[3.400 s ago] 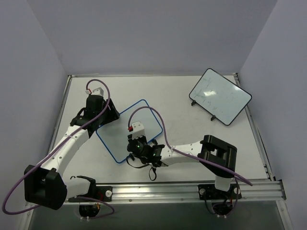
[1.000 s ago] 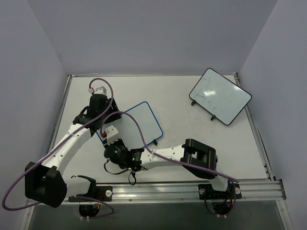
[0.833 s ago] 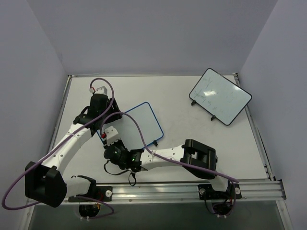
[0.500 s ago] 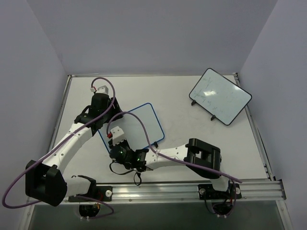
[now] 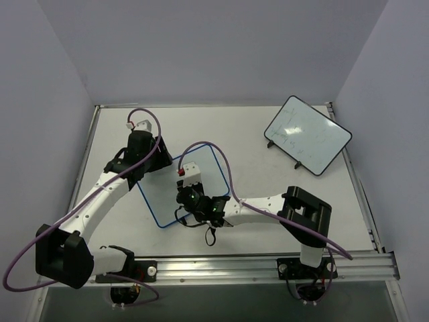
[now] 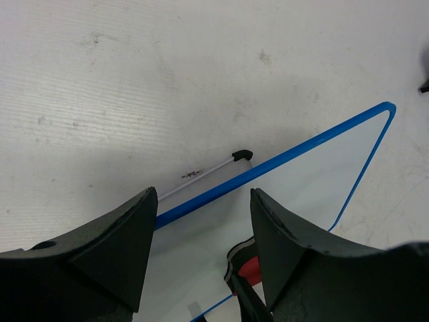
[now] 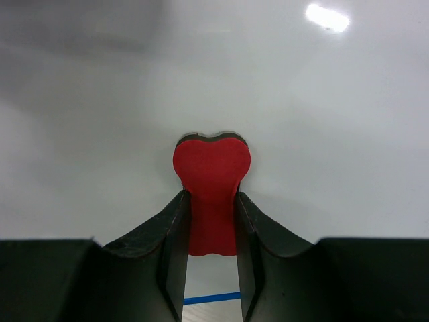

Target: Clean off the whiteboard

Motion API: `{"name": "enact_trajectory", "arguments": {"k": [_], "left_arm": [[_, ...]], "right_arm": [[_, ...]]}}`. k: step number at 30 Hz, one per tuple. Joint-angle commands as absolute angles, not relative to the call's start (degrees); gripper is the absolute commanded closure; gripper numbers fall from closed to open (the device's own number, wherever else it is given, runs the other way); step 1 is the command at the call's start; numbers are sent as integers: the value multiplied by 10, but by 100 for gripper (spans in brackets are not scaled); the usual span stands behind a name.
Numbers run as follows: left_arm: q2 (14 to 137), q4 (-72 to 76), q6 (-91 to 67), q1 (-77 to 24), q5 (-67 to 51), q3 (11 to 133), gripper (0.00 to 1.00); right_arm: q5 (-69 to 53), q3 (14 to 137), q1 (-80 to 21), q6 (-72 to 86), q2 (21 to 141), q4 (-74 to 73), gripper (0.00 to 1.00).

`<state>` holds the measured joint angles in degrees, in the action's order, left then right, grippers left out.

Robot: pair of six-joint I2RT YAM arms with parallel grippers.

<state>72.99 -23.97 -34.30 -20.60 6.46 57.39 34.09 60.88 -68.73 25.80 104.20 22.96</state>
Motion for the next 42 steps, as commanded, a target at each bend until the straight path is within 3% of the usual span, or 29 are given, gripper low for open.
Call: {"name": "enact_trajectory", "arguments": {"k": [1, 18, 35, 42], "left_arm": [[734, -272, -354, -217, 44, 595, 34], [734, -285, -344, -196, 44, 620, 31], [729, -292, -323, -98, -4, 660, 30], [705, -297, -299, -62, -27, 670, 30]], "right_arm": [[367, 585, -658, 273, 1027, 192, 100], [363, 528, -621, 294, 974, 189, 100], [365, 513, -606, 305, 890, 140, 100], [345, 520, -520, 313, 798, 61, 98]]}}
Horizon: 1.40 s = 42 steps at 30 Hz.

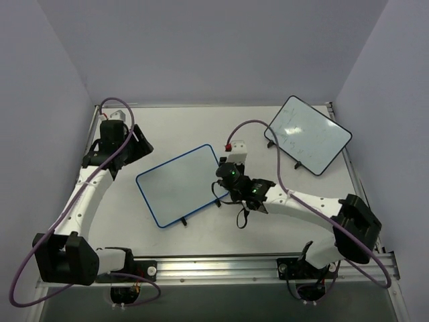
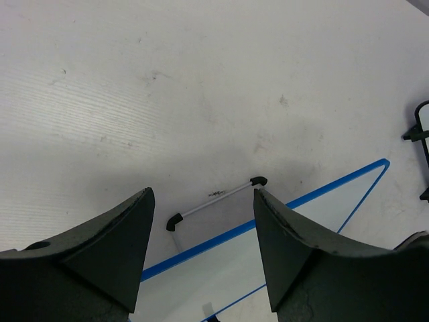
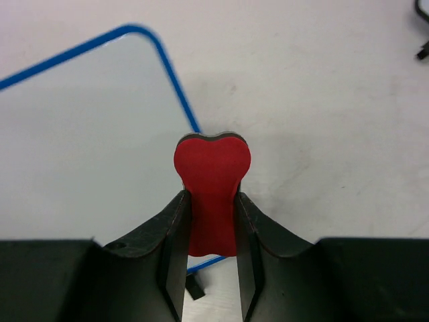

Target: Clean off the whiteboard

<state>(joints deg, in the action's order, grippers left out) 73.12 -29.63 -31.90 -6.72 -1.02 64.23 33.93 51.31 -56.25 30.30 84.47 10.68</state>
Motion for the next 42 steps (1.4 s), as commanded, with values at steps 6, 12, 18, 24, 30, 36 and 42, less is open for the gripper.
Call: {"name": "enact_trajectory", "arguments": {"k": [6, 12, 18, 24, 30, 36, 42], "left_arm": [[687, -294, -295, -60, -47, 662, 30], [666, -301, -283, -56, -69, 656, 30], [654, -311, -265, -46, -91, 650, 30], [650, -309, -258, -30, -115, 641, 29], [647, -301, -255, -24, -129, 630, 29], [650, -294, -255, -14, -142, 625, 30], [637, -315, -234, -12, -163, 632, 29]], "right_arm": [[248, 574, -359, 266, 834, 59, 97], [202, 721, -274, 235, 1023, 37, 98], [178, 851, -234, 221, 1147, 4, 96], [154, 907, -221, 211, 1216, -20, 81], [156, 928, -221, 207, 1233, -38, 55], [159, 918, -223, 207, 1206, -41, 29], [165, 868, -243, 204, 1092, -37, 18]]}}
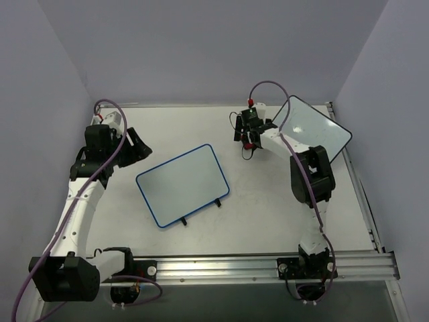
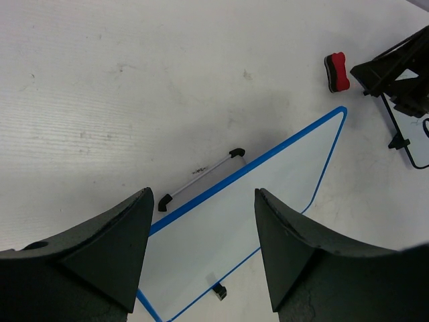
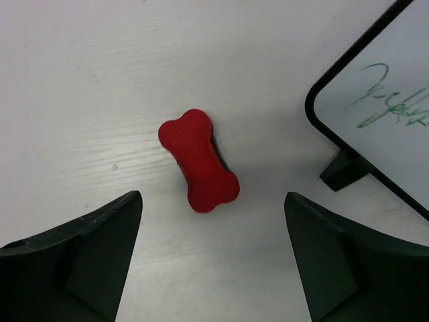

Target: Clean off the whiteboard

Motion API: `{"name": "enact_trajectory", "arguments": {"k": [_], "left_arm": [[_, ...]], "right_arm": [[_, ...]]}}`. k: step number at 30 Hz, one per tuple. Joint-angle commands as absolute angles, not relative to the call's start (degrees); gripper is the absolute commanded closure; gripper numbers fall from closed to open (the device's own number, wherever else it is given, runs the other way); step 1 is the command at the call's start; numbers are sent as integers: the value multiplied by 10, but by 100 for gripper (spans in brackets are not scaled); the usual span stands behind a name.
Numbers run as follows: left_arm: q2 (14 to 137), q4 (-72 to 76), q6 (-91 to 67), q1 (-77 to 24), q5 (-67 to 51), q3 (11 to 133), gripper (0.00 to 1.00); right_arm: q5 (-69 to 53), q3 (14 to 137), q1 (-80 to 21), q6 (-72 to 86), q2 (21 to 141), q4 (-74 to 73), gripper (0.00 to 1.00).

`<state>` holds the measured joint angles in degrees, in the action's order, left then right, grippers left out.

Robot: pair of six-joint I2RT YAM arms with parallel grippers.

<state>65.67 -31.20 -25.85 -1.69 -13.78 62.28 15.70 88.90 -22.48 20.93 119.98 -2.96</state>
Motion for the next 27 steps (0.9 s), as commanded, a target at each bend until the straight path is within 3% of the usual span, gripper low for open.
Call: {"name": "enact_trajectory", "arguments": {"k": [1, 4, 14, 21, 27], "left_arm": [[635, -322, -229, -12, -164, 636, 29], [616, -331, -213, -12, -153, 636, 27], [548, -319, -214, -6, -123, 616, 25], [533, -312, -214, -3, -134, 599, 24], [528, -308, -215, 14, -135, 595, 23]], "right_arm": [[163, 855, -247, 204, 1072, -35, 15], [154, 796, -263, 210, 987, -23, 0], [182, 586, -316, 247, 657, 12, 0], [200, 523, -318, 247, 565, -26, 0], [200, 502, -314, 244, 556, -16, 0]]}}
